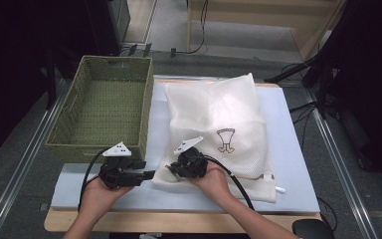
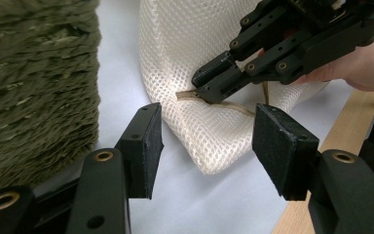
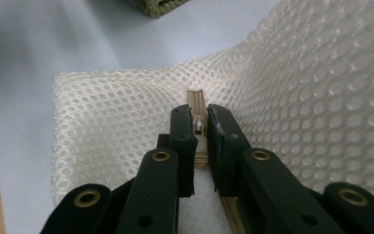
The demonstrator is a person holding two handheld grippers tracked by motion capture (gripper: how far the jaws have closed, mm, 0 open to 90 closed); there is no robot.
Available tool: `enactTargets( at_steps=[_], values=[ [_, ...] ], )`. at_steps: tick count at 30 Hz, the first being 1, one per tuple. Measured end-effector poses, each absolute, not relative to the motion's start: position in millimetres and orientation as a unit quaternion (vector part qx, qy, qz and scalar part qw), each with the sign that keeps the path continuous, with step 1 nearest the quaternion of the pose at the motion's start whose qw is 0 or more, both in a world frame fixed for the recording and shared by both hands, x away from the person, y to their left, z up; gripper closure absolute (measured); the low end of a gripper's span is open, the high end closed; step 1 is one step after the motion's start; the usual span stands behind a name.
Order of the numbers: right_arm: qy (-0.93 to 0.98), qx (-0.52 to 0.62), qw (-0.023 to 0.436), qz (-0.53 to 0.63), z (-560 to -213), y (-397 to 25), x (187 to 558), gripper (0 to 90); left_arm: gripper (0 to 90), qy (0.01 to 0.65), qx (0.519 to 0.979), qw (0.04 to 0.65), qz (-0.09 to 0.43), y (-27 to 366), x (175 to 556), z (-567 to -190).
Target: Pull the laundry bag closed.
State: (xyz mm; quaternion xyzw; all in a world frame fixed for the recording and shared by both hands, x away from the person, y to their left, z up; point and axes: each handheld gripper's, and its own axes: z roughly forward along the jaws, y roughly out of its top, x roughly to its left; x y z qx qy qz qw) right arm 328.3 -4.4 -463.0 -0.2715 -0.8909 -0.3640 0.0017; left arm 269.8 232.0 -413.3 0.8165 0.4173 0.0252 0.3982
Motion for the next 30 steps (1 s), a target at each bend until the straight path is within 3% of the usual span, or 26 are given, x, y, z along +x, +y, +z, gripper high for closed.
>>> enactTargets(
  at_steps=[30],
  values=[
    [-0.878, -0.265, 0.011, -0.398, -421.7, -25.2, 315.5, 82.9, 46.2, 0.380, 0.848, 0.371, 0.005, 192.7, 290.3, -428.6]
  ],
)
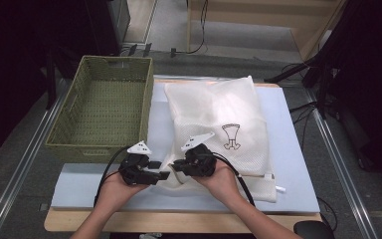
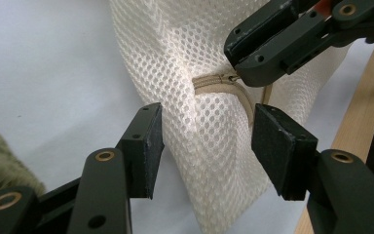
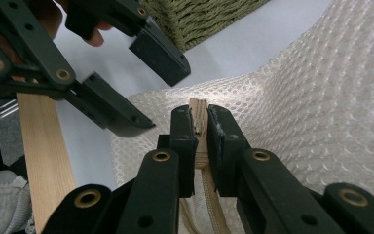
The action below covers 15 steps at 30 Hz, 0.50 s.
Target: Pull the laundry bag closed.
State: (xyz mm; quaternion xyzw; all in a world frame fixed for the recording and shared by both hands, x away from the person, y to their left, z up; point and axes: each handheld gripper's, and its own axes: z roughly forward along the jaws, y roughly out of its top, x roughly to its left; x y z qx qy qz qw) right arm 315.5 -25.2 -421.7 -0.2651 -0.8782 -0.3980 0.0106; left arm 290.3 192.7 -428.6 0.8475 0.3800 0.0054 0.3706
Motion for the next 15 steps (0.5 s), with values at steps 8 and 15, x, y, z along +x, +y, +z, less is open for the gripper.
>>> enactTargets(
  at_steps=[8, 15],
  values=[
    [-0.878, -0.263, 0.007, -0.401, -419.3, -26.1, 314.1, 82.8, 46.0, 0.381, 0.850, 0.363, -0.005, 189.8, 297.3, -433.3],
    [-0.878, -0.264, 0.008, -0.400, -418.0, -26.4, 312.9, 82.8, 46.2, 0.375, 0.857, 0.353, -0.014, 184.7, 302.6, -435.7]
  ],
)
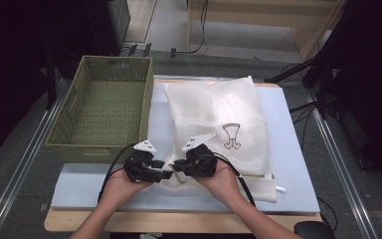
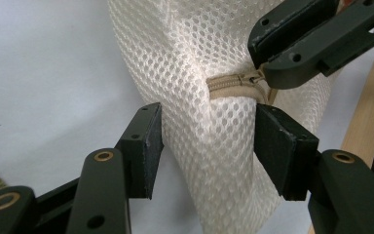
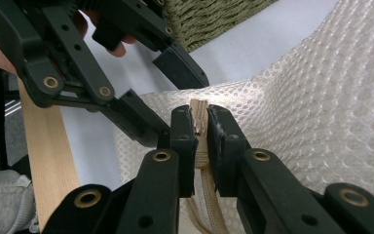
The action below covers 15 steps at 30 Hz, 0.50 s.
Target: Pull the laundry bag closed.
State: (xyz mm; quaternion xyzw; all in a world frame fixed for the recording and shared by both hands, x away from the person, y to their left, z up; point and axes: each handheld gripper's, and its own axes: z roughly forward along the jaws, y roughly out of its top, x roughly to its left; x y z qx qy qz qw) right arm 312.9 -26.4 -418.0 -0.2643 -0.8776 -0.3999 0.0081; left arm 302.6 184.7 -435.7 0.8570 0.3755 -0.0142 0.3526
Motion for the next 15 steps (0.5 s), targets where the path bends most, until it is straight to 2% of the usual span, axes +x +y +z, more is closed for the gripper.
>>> enactTargets(
  at_steps=[12, 15],
  values=[
    [-0.878, -0.264, 0.009, -0.400, -418.3, -27.3, 312.4, 82.7, 64.8, 0.368, 0.862, 0.347, -0.043, 179.4, 305.5, -435.1],
    [-0.878, -0.260, 0.009, -0.403, -417.8, -27.4, 312.1, 82.6, 74.8, 0.372, 0.859, 0.347, -0.057, 180.4, 306.1, -433.7]
  ],
)
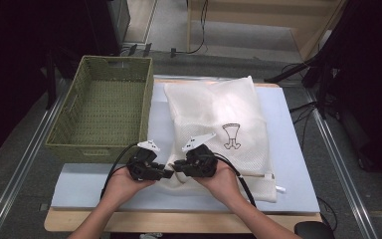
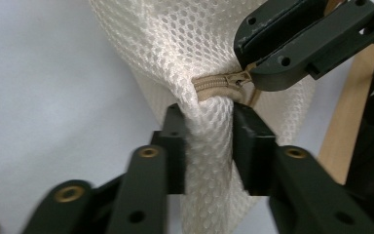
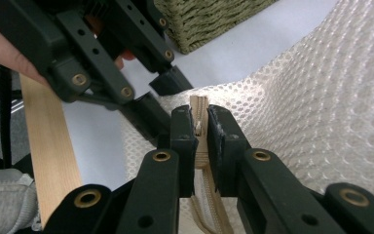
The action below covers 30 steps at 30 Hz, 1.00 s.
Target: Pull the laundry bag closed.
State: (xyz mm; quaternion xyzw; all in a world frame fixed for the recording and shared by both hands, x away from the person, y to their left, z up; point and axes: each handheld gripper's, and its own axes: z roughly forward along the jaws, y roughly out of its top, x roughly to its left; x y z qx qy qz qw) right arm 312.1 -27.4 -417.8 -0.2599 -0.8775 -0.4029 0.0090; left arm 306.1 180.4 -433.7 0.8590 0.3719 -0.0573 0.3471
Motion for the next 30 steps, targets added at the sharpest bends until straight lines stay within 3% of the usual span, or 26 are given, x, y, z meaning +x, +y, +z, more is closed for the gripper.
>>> enactTargets(
  at_steps=[2, 5, 10, 30],
  values=[
    [-0.876, -0.260, 0.011, -0.405, -418.0, -27.6, 312.3, 82.2, 82.9, 0.372, 0.858, 0.348, -0.062, 180.8, 306.1, -432.8],
    [-0.876, -0.260, 0.019, -0.407, -418.4, -28.5, 313.4, 80.3, 86.1, 0.370, 0.857, 0.353, -0.061, 181.9, 305.2, -430.1],
    [-0.876, -0.252, 0.026, -0.411, -415.9, -32.8, 314.3, 74.0, 86.5, 0.377, 0.848, 0.369, -0.048, 187.9, 303.5, -425.1],
    [-0.865, -0.247, 0.015, -0.437, -402.3, -46.6, 302.6, 76.0, 86.4, 0.389, 0.837, 0.385, -0.014, 194.9, 300.7, -413.7]
  ],
)
